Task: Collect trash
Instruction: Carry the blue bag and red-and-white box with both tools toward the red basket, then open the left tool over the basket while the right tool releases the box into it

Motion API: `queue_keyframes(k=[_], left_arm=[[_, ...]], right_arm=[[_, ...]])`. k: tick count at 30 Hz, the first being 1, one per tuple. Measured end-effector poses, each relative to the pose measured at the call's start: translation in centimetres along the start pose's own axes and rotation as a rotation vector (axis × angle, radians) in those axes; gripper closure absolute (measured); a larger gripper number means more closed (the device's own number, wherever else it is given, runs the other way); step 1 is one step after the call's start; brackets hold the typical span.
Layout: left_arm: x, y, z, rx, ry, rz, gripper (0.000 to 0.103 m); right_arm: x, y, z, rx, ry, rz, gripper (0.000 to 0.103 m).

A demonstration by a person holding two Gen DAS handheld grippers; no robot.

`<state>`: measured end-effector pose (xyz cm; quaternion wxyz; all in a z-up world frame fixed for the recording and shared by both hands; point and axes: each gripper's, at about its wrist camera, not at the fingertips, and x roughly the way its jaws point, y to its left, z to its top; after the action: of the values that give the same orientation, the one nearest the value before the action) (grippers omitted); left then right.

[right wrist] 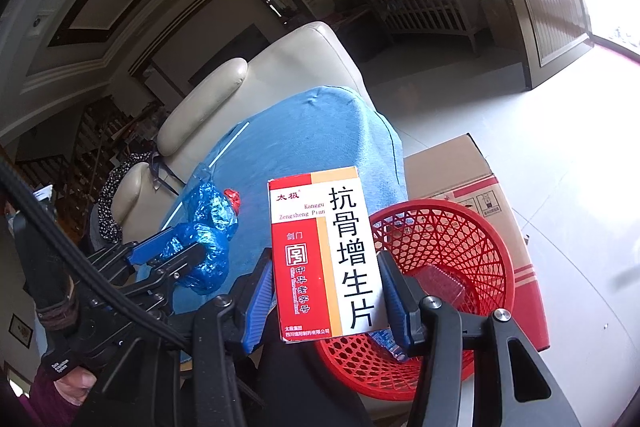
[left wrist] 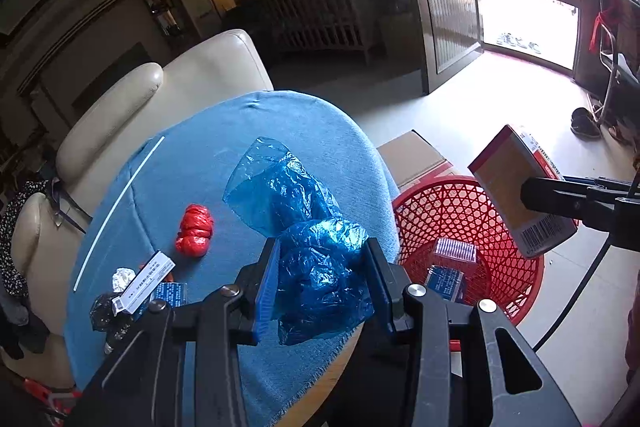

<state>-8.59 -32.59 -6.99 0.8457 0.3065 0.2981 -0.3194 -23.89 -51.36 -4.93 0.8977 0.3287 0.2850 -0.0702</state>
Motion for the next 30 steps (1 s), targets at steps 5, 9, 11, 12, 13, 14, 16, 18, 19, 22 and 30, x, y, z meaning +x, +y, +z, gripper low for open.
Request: queue_keyframes(k=[5, 9, 11, 12, 13, 14, 16, 18, 19, 22, 30], left_arm=[[0.1, -0.7, 0.2, 0.011, 0.004, -0.018, 0.059], [0.3, -1.0, 0.5, 0.016, 0.011, -0.029, 0.059], [0.4, -1.2, 0.6, 0.019, 0.012, -0.031, 0.059], [0.4, -1.3, 0.7, 0.021, 0.013, -0.031, 0.059], [0.5, -1.4, 0.7, 0.023, 0.014, -0.032, 0.059], [0.5, -1.5, 0.8, 0.024, 0.016, -0.034, 0.059], [0.6, -1.7, 0.8, 0.03, 0.018, -0.036, 0.059], [0.8, -1.9, 0.8, 0.034, 0.02, -0.039, 0.059], [0.8, -2.0, 0.8, 0.036, 0.023, -0.043, 0.059], [1.1, -2.2, 0.8, 0.04, 0.032, -0.055, 0.059], [1.6, -3.3, 0.9, 0.047, 0.054, -0.11, 0.059]], right_arm=[[-0.1, -0.5, 0.0, 0.016, -0.001, -0.004, 0.05], [-0.2, -1.1, 0.1, 0.032, -0.001, -0.006, 0.05], [-0.2, -1.4, 0.1, 0.04, -0.001, -0.006, 0.05], [-0.3, -1.5, 0.1, 0.044, -0.002, -0.008, 0.05], [-0.3, -1.7, 0.1, 0.048, -0.003, -0.009, 0.05], [-0.3, -1.8, 0.1, 0.053, -0.003, -0.01, 0.049], [-0.3, -2.2, 0.1, 0.061, -0.004, -0.011, 0.049], [-0.4, -2.5, 0.0, 0.069, -0.005, -0.014, 0.049], [-0.4, -2.6, 0.0, 0.074, -0.004, -0.015, 0.049], [-0.3, -3.2, -0.1, 0.094, -0.002, -0.018, 0.049], [-0.5, -4.2, 0.0, 0.129, -0.007, -0.024, 0.049]])
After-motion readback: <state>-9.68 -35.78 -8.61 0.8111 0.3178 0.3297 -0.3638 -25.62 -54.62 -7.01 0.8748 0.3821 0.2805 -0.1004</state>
